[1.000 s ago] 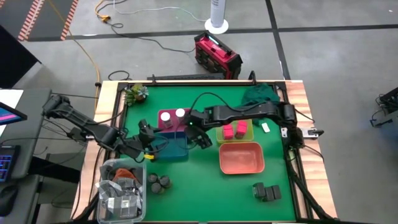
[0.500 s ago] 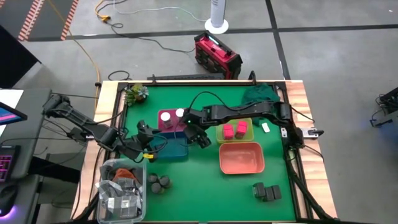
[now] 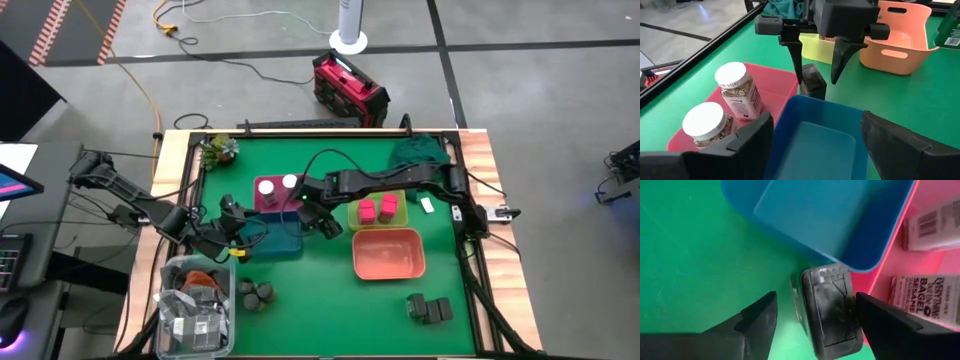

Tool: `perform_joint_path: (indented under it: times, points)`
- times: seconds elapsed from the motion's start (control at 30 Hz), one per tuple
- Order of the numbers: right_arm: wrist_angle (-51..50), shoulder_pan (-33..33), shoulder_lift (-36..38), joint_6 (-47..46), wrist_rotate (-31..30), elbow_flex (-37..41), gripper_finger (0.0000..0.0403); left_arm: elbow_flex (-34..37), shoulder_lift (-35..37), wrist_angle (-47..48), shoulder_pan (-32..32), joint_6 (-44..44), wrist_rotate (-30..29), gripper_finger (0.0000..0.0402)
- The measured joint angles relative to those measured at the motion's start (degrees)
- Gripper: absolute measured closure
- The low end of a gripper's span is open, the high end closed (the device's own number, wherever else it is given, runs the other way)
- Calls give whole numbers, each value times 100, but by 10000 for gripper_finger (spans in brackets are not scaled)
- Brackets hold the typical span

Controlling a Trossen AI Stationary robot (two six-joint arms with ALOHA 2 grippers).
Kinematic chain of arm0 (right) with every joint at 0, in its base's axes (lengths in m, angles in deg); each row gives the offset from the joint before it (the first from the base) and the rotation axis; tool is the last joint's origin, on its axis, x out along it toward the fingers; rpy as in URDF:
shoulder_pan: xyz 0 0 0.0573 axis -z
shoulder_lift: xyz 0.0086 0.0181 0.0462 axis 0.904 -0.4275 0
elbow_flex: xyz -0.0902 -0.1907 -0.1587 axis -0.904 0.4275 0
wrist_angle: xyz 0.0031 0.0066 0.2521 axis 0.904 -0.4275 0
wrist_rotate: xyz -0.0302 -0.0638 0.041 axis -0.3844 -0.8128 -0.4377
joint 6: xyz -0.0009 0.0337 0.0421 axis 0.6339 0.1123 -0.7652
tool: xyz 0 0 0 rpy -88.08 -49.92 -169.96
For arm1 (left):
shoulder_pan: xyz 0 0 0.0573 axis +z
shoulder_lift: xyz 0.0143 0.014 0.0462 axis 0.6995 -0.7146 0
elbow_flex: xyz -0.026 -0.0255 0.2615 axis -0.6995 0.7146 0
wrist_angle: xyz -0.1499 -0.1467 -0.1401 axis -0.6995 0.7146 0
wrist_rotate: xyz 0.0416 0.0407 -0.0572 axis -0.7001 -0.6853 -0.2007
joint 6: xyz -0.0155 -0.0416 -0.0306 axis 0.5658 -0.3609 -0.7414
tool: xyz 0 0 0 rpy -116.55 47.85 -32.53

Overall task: Sort spices by type
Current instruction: Put the top black seasoning can into the orange bin

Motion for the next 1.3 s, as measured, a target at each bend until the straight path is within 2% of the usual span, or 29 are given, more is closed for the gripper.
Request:
perform_joint_path:
  times: [0.17,0.43,0.6,0.8,0.9,1.1,1.3]
  points:
    - [-110,-2,-39,7,-133,0,151,0,0,17,2,4,0,118]
    - [-381,-180,-34,3,-154,-3,249,0,0,22,2,17,0,118]
    - [-1156,-381,-36,-121,-591,-344,249,0,0,22,2,18,0,118]
    - [-1999,-747,144,-760,-580,-898,234,0,0,45,2,117,-19,118]
    - [-2247,-1026,366,-991,-568,-901,233,0,0,81,2,169,-68,118]
    - [-2767,-1576,758,-1694,-537,-901,243,0,6,89,2,417,-641,118]
    - [-3361,-1961,1232,-2598,-675,-901,234,0,17,-304,24,957,-741,118]
